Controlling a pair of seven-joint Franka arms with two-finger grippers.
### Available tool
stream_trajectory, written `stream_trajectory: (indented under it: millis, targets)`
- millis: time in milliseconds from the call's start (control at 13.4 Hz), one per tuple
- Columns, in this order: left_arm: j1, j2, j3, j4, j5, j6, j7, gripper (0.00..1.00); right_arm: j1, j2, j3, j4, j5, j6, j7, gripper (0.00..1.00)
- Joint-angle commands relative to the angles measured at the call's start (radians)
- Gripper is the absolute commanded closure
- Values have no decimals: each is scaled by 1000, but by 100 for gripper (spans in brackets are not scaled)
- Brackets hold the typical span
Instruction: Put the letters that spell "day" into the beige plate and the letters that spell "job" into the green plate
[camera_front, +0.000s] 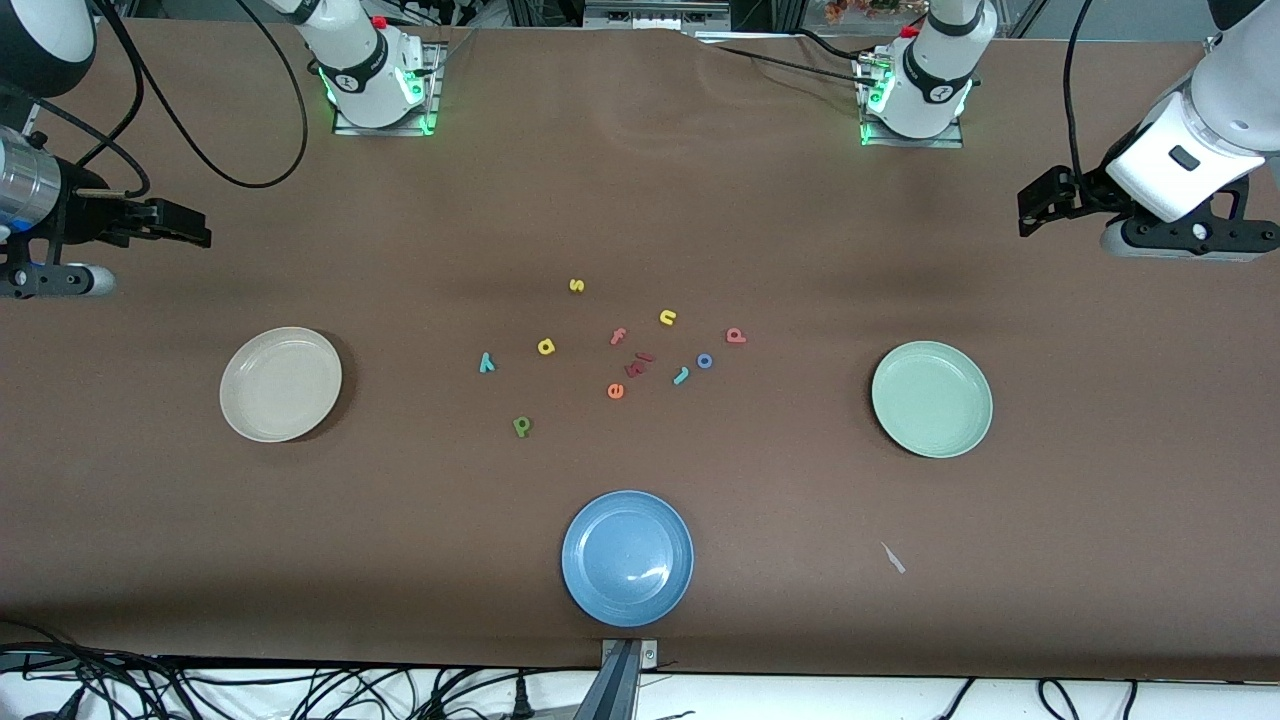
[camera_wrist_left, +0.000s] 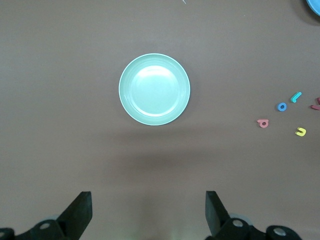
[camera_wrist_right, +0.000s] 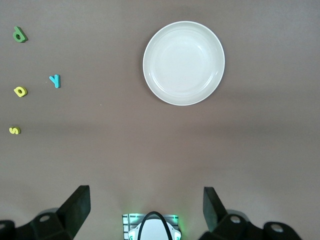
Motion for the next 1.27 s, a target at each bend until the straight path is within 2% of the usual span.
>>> stream_trajectory:
  millis: [0,373,896,1045,1194]
  targets:
    - [5,8,2,28,-8,-21,19,0,-1,3,-4,7,7,4,-20,0]
    - [-23,23,-1,29,-22,-19,22,0,-1,3,-4,7,7,4,-20,0]
    - [-205,105,-1,35,-30,-13,28,0,-1,3,-4,7,7,4,-20,0]
    - [-255,157,-1,49,-91,-4,130,0,-1,3,-4,7,7,4,-20,0]
    - [-267,221,-3,112,-96,-4,241,0,-1,3,-4,7,7,4,-20,0]
